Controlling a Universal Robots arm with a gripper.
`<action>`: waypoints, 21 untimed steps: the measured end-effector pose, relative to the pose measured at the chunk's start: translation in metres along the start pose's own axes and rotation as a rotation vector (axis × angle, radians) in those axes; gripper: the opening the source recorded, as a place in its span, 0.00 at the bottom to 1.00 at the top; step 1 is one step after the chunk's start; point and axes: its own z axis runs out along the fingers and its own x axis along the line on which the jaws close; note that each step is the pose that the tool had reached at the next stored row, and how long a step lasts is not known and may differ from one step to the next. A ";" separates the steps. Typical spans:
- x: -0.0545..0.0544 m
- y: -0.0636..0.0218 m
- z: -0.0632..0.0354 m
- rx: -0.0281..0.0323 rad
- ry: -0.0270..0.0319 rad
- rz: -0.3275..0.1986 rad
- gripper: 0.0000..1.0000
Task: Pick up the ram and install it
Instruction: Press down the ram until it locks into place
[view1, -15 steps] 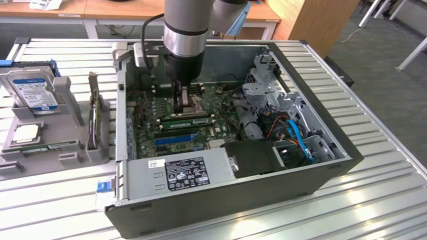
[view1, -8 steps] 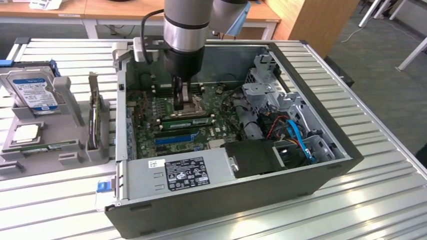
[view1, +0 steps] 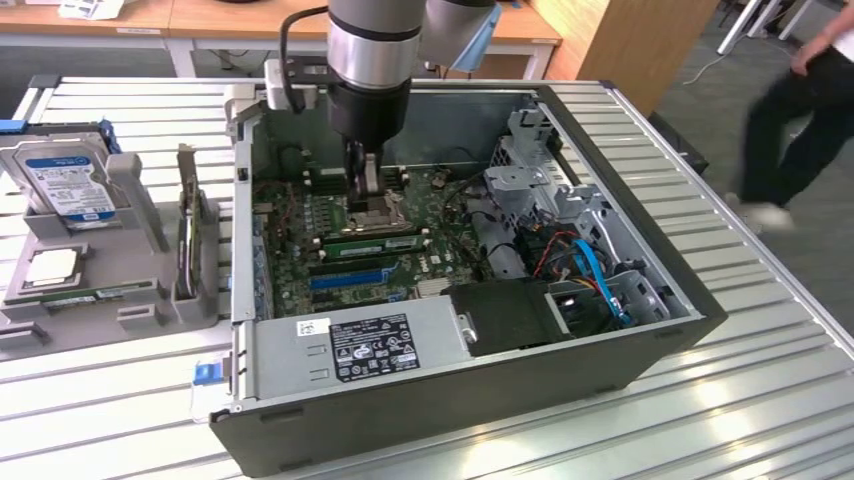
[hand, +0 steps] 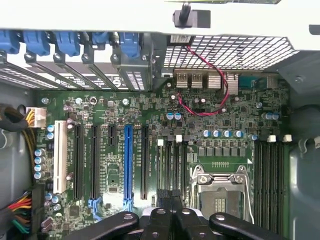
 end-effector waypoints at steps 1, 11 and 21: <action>0.000 0.0000 -0.0014 0.0001 0.0000 0.000 0.10; 0.000 0.0004 -0.0149 0.0000 0.0000 0.000 0.10; -0.001 0.0008 -0.0282 0.0000 0.0000 0.000 0.10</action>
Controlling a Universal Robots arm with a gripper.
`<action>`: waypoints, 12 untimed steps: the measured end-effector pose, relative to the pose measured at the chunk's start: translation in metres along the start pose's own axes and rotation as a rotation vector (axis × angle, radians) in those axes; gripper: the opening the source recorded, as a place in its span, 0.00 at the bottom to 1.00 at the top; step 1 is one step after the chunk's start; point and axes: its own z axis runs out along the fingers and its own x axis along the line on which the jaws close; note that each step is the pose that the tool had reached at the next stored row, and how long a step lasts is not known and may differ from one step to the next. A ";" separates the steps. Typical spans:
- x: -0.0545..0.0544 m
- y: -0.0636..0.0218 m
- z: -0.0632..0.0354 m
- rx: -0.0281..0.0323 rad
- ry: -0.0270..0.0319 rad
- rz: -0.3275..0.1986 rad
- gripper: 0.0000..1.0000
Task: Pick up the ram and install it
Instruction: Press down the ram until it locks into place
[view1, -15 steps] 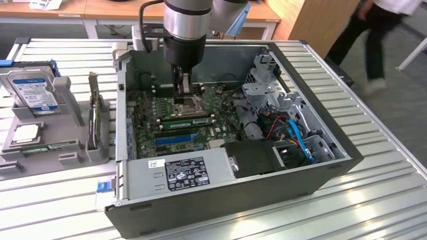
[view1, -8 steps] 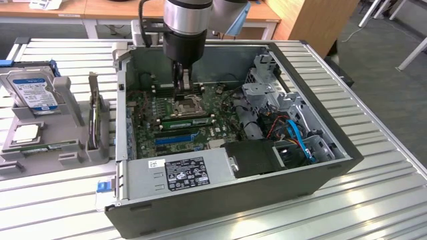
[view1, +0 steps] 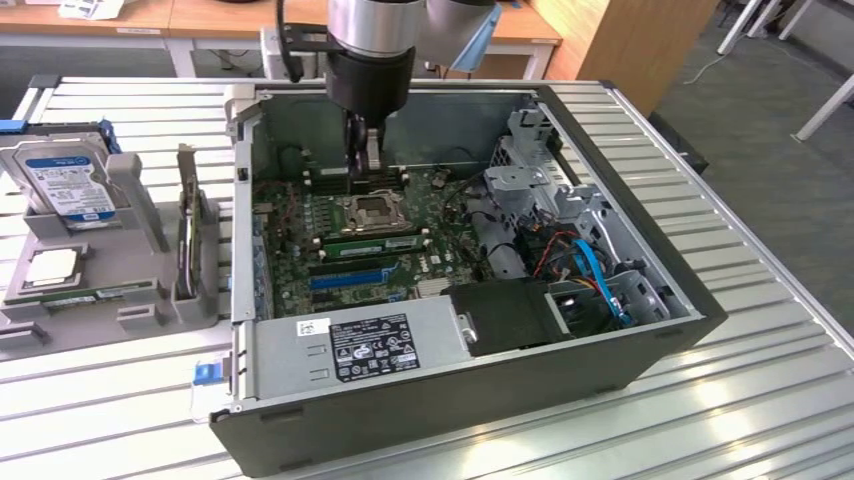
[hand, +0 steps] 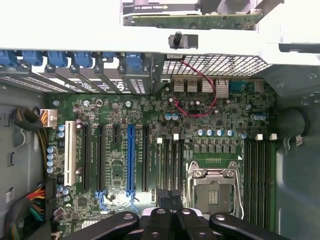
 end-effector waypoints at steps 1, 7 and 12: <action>0.000 0.0000 -0.0012 0.0000 0.0000 0.000 0.10; 0.000 0.0002 -0.0079 0.0000 0.0000 0.000 0.10; 0.000 0.0004 -0.0126 0.0001 -0.0001 0.000 0.10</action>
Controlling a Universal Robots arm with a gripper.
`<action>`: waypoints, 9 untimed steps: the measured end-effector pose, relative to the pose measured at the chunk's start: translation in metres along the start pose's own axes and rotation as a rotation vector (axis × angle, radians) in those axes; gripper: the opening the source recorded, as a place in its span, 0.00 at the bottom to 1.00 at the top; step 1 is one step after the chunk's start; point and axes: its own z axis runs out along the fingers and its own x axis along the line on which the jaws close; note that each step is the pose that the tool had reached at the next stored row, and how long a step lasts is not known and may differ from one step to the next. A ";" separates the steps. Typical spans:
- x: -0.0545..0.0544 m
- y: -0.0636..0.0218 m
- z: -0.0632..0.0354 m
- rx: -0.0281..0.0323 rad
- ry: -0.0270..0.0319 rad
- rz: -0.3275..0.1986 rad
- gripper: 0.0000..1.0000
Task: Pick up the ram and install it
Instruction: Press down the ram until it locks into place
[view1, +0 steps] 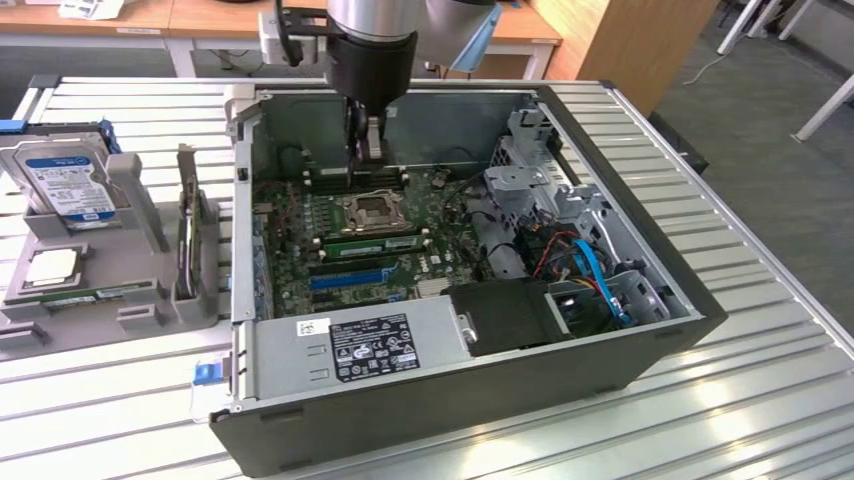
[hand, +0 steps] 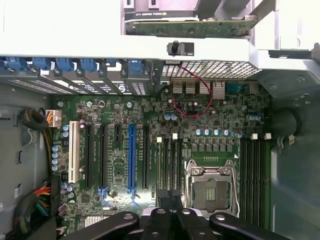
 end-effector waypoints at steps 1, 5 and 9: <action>0.000 0.0000 -0.0009 0.0000 0.0001 0.000 0.10; 0.000 0.0001 -0.0040 -0.0001 0.0001 0.000 0.10; 0.000 0.0002 -0.0053 0.0000 0.0000 0.000 0.10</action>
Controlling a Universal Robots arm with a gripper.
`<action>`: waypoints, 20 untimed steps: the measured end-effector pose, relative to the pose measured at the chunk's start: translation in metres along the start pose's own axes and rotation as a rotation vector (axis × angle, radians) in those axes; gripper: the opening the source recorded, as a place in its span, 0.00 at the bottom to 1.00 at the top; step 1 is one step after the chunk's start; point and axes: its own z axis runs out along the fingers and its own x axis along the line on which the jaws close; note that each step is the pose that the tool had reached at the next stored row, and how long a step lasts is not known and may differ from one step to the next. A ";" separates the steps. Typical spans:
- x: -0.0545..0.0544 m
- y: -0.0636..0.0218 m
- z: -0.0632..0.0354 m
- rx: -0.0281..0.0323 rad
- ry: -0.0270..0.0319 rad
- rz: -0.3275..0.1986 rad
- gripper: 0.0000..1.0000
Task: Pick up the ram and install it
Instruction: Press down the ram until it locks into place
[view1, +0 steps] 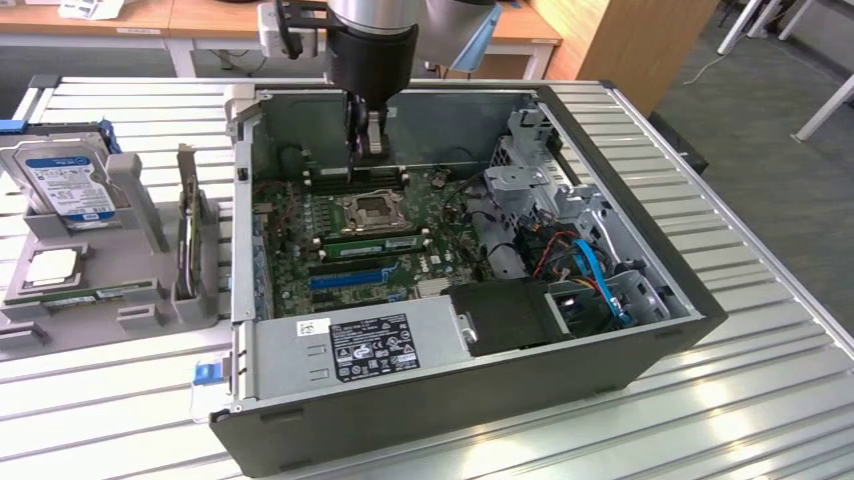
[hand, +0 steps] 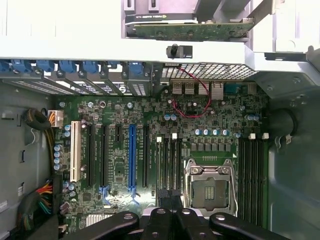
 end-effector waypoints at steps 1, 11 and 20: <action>0.000 0.0000 0.0000 0.0000 0.0001 0.000 0.10; 0.000 -0.0053 -0.0002 -0.0012 0.0001 0.000 0.10; 0.000 -0.0138 -0.0005 -0.0036 0.0000 0.000 0.10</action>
